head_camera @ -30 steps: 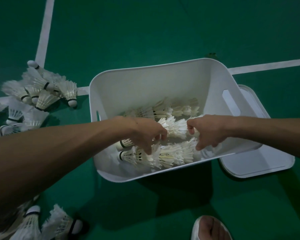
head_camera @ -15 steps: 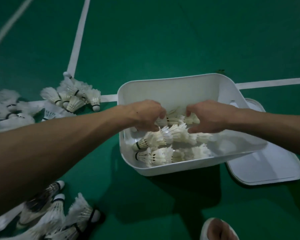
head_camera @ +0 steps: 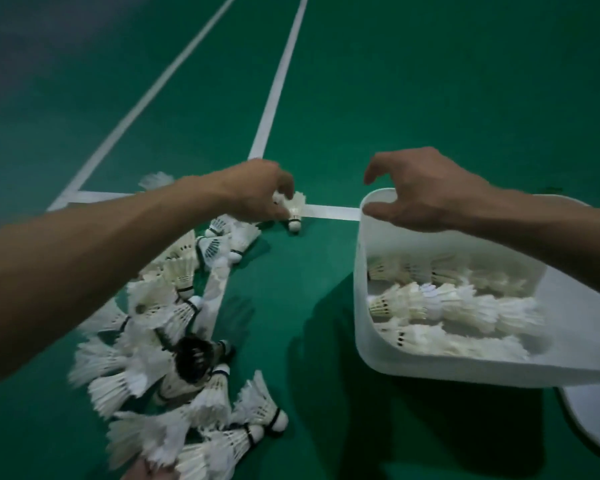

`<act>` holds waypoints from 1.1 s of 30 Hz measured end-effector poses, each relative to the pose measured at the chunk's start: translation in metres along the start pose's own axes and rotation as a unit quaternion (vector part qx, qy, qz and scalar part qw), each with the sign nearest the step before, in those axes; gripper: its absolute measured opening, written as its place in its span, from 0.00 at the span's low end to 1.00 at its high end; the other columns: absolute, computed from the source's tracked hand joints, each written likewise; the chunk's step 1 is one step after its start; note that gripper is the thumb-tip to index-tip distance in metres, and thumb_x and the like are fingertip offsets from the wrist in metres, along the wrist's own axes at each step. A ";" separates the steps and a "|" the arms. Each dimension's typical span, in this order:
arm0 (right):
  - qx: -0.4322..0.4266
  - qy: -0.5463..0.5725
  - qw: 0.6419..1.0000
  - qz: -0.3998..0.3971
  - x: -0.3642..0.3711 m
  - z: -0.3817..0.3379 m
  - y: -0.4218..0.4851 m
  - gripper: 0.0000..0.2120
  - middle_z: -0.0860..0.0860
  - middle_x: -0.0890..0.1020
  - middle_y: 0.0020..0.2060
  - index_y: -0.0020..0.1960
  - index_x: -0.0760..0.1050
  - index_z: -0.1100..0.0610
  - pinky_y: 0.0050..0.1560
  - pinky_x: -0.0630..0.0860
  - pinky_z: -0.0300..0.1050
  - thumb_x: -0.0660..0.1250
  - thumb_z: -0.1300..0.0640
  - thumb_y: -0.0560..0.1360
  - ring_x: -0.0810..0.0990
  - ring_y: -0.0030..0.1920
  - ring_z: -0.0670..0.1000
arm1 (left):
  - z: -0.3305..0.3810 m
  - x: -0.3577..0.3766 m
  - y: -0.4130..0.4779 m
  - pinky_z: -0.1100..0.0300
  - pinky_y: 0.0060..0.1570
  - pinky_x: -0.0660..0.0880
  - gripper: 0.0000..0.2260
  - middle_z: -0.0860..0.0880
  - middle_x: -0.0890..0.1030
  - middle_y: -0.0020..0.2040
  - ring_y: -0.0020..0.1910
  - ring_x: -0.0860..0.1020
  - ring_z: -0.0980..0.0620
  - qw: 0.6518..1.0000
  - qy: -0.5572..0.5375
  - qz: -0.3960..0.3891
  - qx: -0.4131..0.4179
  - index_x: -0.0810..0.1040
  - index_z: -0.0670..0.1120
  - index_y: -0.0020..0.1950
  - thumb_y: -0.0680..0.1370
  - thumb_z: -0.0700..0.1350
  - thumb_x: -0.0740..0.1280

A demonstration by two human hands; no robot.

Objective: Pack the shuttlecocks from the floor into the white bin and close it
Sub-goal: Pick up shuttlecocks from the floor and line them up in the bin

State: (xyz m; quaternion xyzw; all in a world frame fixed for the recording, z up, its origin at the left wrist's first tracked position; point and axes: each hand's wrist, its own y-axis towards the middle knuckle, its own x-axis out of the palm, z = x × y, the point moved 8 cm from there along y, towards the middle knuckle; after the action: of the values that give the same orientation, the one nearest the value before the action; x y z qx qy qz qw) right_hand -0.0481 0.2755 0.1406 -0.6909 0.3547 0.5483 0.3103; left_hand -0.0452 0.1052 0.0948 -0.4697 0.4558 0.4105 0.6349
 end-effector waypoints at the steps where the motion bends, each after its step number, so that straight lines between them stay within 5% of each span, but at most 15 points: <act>1: -0.015 0.005 1.000 0.004 0.002 -0.014 0.007 0.19 0.54 0.78 0.60 0.62 0.73 0.52 0.57 0.71 0.46 0.69 0.47 0.74 0.74 0.60 0.55 | -0.019 0.008 -0.008 0.59 0.54 0.67 0.15 0.45 0.77 0.62 0.51 0.72 0.53 1.000 -0.008 -0.013 -0.020 0.76 0.45 0.61 0.77 0.50 0.68; 9: -0.075 0.000 0.993 -0.086 0.081 -0.091 0.053 0.17 0.55 0.80 0.54 0.59 0.74 0.54 0.54 0.76 0.50 0.69 0.50 0.72 0.76 0.55 0.58 | -0.120 0.080 -0.036 0.55 0.60 0.69 0.20 0.42 0.71 0.64 0.59 0.73 0.45 0.986 -0.074 -0.038 -0.142 0.72 0.47 0.65 0.76 0.51 0.68; 14: -0.060 0.019 0.989 -0.131 0.119 -0.093 0.091 0.17 0.54 0.79 0.57 0.59 0.74 0.54 0.56 0.74 0.47 0.70 0.51 0.72 0.76 0.56 0.56 | -0.130 0.095 -0.032 0.55 0.62 0.68 0.16 0.46 0.71 0.65 0.60 0.72 0.48 0.985 -0.135 -0.002 -0.107 0.74 0.50 0.63 0.76 0.48 0.69; 19: -0.037 0.045 0.988 -0.141 0.139 -0.078 0.134 0.19 0.54 0.78 0.59 0.62 0.73 0.55 0.57 0.75 0.47 0.70 0.53 0.73 0.77 0.55 0.54 | -0.148 0.108 -0.021 0.56 0.63 0.66 0.23 0.47 0.68 0.68 0.63 0.70 0.48 0.984 -0.138 -0.014 -0.114 0.69 0.50 0.68 0.75 0.47 0.70; 24: -0.027 0.081 0.986 -0.140 0.156 -0.077 0.166 0.19 0.55 0.79 0.55 0.62 0.71 0.55 0.45 0.81 0.48 0.70 0.57 0.73 0.82 0.43 0.54 | -0.160 0.126 -0.008 0.55 0.63 0.66 0.26 0.45 0.66 0.70 0.64 0.70 0.47 0.978 -0.161 -0.025 -0.133 0.63 0.51 0.72 0.76 0.50 0.68; 30: -0.016 0.100 0.982 -0.158 0.183 -0.072 0.187 0.23 0.54 0.75 0.54 0.65 0.68 0.54 0.29 0.77 0.43 0.71 0.60 0.72 0.79 0.36 0.52 | -0.167 0.148 0.003 0.54 0.60 0.71 0.31 0.46 0.68 0.68 0.62 0.72 0.47 0.977 -0.157 -0.053 -0.136 0.60 0.57 0.72 0.75 0.37 0.68; 33: -0.013 0.089 0.987 -0.132 0.183 -0.063 0.195 0.23 0.55 0.76 0.57 0.65 0.70 0.54 0.45 0.79 0.48 0.70 0.61 0.72 0.78 0.48 0.54 | -0.169 0.140 0.008 0.55 0.51 0.77 0.35 0.45 0.71 0.65 0.57 0.74 0.49 0.972 -0.182 -0.022 -0.145 0.59 0.59 0.72 0.73 0.30 0.63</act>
State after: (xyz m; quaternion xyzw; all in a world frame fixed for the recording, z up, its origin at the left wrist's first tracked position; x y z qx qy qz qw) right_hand -0.1488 0.0881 -0.0333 -0.7814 0.2799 0.4435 0.3381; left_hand -0.0512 -0.0442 -0.0666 -0.4840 0.2576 0.5363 0.6417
